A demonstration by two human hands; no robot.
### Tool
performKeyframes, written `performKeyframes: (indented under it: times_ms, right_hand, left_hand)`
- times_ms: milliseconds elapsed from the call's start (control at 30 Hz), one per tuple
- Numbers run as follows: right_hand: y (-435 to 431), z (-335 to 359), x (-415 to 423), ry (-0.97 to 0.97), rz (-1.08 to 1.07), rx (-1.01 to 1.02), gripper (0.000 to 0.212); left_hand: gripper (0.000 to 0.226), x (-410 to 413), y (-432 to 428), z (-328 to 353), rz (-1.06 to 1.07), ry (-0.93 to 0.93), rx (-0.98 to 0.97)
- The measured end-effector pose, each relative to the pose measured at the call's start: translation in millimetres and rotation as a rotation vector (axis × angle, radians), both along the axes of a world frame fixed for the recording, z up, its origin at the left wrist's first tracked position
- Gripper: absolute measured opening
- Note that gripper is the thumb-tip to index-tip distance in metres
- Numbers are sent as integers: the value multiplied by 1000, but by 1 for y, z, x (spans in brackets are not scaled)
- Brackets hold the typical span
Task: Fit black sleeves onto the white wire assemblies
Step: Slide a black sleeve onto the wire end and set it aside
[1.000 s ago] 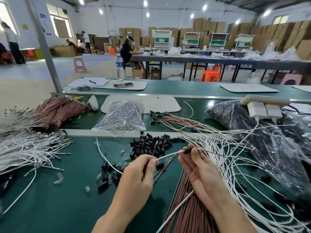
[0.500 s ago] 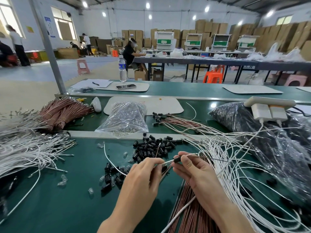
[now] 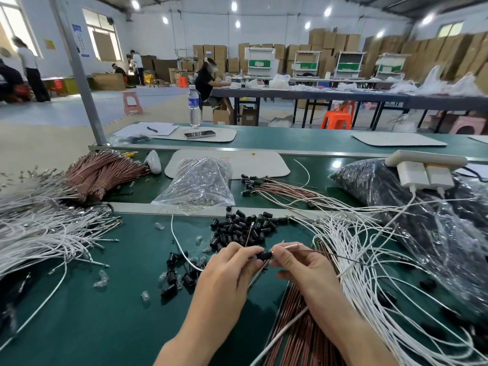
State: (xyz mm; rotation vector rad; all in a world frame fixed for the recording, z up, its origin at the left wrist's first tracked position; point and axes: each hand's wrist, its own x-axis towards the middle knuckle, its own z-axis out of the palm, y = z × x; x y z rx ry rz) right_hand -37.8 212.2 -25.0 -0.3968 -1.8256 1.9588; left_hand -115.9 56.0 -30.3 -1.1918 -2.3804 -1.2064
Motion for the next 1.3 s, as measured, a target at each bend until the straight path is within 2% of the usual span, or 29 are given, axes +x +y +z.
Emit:
performKeyframes:
  times_ms: [233, 433, 567, 667, 700, 767, 867, 933, 1033, 1100, 1300]
  right_hand:
    - [25, 13, 9, 191, -238, -526, 22]
    - [52, 18, 25, 337, -408, -691, 23]
    - [61, 16, 32, 416, -486, -793, 20]
    - [62, 17, 31, 522, -448, -892, 36]
    - [59, 17, 29, 523, -389, -891, 38]
    - [48, 17, 23, 421, -186, -794, 29]
    - [18, 15, 11, 171, 123, -467, 38]
    - [1, 11, 3, 37, 160, -217, 35]
    - [-10, 3, -4, 36, 92, -7, 21]
    - [-9, 2, -5, 80, 30, -10, 21]
    - [2, 4, -5, 157, -124, -269, 20]
  left_hand:
    - [35, -6, -5, 3, 107, 10, 70]
    - [43, -24, -24, 10, 230, 17, 95]
    - [38, -39, -34, 4, 305, -35, 167]
    - [25, -47, -35, -2, 313, -140, 221]
    - [23, -47, -34, -3, 309, -170, 239]
    - [19, -43, -31, -1, 285, -223, 286]
    - [18, -31, -21, 3, 184, -276, 331]
    - [21, -22, -14, 1, 71, -279, 272]
    - [24, -11, -4, -4, -82, -268, 130]
    - [23, -8, -1, -6, -99, -284, 117]
    - [8, -9, -5, -5, -42, -324, 186]
